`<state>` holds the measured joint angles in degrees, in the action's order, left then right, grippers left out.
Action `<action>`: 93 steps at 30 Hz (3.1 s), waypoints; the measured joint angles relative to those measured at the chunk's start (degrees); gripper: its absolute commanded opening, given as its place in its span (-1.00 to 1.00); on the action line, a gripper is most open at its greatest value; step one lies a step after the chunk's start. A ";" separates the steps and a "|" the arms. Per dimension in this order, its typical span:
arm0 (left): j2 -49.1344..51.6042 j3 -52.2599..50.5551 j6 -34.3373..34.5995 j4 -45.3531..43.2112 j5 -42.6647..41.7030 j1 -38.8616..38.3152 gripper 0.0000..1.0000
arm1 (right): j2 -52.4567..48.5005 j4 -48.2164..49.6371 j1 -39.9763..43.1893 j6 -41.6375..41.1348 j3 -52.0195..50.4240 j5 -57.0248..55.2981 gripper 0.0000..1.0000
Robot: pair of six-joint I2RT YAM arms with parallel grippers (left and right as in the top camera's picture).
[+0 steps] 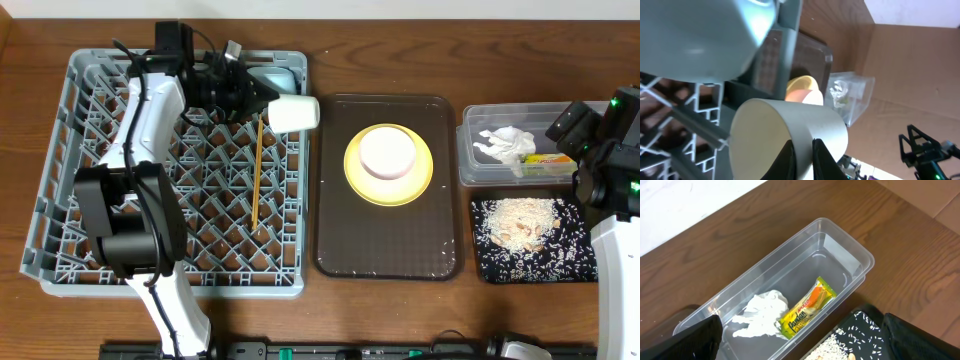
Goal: Sort waste into correct bins and load items into the dishwasher rack
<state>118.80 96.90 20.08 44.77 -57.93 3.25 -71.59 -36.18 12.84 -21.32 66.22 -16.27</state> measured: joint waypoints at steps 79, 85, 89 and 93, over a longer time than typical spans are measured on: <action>-26.64 -18.14 7.26 5.99 44.61 -2.71 -0.78 | 0.00 -0.02 0.00 0.00 0.00 0.00 0.98; -26.67 -18.14 7.74 4.13 43.08 -3.10 -0.89 | 0.00 -0.02 0.00 0.00 0.00 0.00 0.99; -26.67 -18.14 8.02 1.62 39.91 -2.47 -0.88 | 0.00 -0.02 0.00 0.00 0.00 0.00 0.98; -26.67 -18.10 8.35 -4.81 29.05 0.04 -0.88 | 0.00 -0.02 0.00 0.00 0.00 0.00 0.98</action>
<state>92.14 78.81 28.42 39.97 -28.88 3.29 -71.59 -36.21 12.84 -21.32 66.22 -16.27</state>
